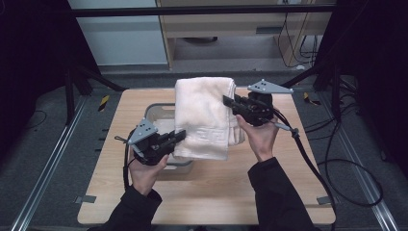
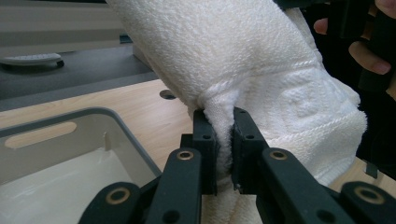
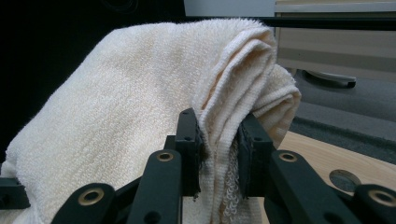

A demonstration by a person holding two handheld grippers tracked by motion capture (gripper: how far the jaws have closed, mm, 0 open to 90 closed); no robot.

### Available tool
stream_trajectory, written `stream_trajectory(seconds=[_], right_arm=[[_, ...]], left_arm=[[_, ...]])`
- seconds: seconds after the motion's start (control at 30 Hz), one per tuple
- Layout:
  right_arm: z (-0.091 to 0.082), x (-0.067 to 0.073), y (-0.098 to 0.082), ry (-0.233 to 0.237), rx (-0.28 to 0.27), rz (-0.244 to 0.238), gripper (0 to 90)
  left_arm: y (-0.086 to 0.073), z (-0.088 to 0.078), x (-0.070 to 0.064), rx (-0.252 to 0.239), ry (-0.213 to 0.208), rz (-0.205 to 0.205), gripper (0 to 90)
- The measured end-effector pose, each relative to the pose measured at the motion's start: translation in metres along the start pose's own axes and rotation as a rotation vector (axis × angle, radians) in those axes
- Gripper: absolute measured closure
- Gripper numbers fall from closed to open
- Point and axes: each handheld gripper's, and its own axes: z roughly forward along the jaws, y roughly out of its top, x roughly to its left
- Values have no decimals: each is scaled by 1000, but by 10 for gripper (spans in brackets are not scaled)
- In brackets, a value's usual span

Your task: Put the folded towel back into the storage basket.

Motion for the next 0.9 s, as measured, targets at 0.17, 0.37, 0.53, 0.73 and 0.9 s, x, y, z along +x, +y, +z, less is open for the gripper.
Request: stream_trajectory(seconds=[0.17,0.37,0.53,0.73,0.9], right_arm=[[11,7,3,8,3,-9,734],[23,16,5,21,7,-11,734],[30,23,8,31,8,-15,734],[40,31,12,42,11,-22,734],[50,39,15,53,14,-27,734]], left_arm=[[-1,-7,9,-4,10,-14,816],[-2,-17,18,-9,24,-21,816],[-1,-24,24,-12,36,-23,816],[-1,-32,33,-16,51,-30,816],[-3,-40,41,-21,60,-42,816]])
